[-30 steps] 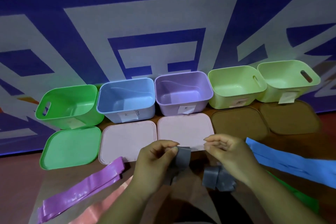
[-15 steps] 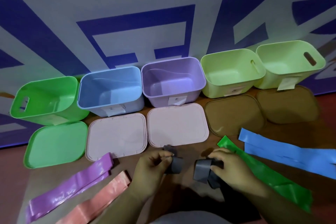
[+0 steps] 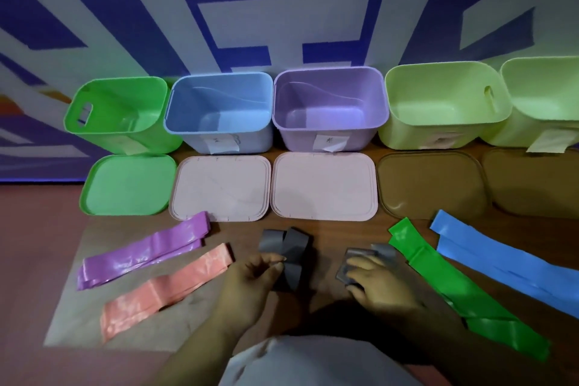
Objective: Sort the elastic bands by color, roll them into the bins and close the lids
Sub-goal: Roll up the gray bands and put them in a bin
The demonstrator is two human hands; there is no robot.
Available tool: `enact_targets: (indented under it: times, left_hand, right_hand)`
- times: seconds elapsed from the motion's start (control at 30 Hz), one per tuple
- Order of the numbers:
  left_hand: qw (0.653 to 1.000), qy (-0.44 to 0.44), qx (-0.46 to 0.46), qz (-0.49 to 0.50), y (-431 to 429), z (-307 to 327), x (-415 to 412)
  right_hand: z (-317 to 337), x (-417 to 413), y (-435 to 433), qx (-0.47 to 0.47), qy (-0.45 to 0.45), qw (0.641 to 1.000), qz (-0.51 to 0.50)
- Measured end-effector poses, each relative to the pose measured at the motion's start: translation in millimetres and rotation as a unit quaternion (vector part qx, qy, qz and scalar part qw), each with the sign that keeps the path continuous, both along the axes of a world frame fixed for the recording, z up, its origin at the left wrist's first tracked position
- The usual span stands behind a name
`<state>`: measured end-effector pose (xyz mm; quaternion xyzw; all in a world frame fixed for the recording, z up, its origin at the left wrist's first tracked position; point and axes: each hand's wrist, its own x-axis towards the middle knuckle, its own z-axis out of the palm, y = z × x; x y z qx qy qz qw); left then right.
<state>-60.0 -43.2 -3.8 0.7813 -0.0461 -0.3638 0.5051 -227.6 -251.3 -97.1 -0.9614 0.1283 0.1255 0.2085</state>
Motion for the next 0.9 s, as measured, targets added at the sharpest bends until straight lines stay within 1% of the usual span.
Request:
enact_targets:
  times: [0.1,0.3,0.4,0.43,0.5,0.57,0.7,0.8,0.9]
  left_hand:
    - [1.0,0.007,-0.02,0.021,5.3,7.6,-12.9]
    - [0.999,-0.01,-0.018,0.051,15.2,13.7,-31.1]
    - [0.998,-0.027,-0.015,0.051,17.8,19.8,-36.8]
    - [0.998,-0.032,-0.017,0.05,18.6,21.7,-38.1]
    - [0.998,-0.036,-0.028,0.045,19.1,26.0,-39.6]
    - [0.997,-0.034,-0.049,0.043,17.2,33.5,-40.2]
    - [0.991,-0.04,-0.128,-0.001,9.2,60.3,-36.4]
    - [0.981,-0.071,-0.174,-0.042,6.2,88.8,-26.3]
    - [0.969,-0.096,-0.217,-0.074,7.4,115.7,-13.3]
  right_hand:
    - [-1.5,-9.5,7.3,-0.044,-0.026,0.998,-0.023]
    - [-3.1,-14.4,13.9,-0.094,-0.061,0.993,-0.03]
    - [-3.1,-12.6,15.6,-0.091,-0.062,0.992,-0.056]
    - [-1.8,-12.1,16.5,-0.089,-0.08,0.991,-0.062]
    - [10.9,-8.6,19.3,-0.049,-0.118,0.988,-0.083]
    - [37.4,-1.9,20.9,-0.008,-0.139,0.985,-0.106]
    - [101.7,14.8,17.7,0.065,-0.128,0.979,-0.147]
    - [152.1,28.0,19.4,0.14,-0.143,0.961,-0.191]
    - [198.7,38.2,29.3,0.21,-0.194,0.934,-0.215]
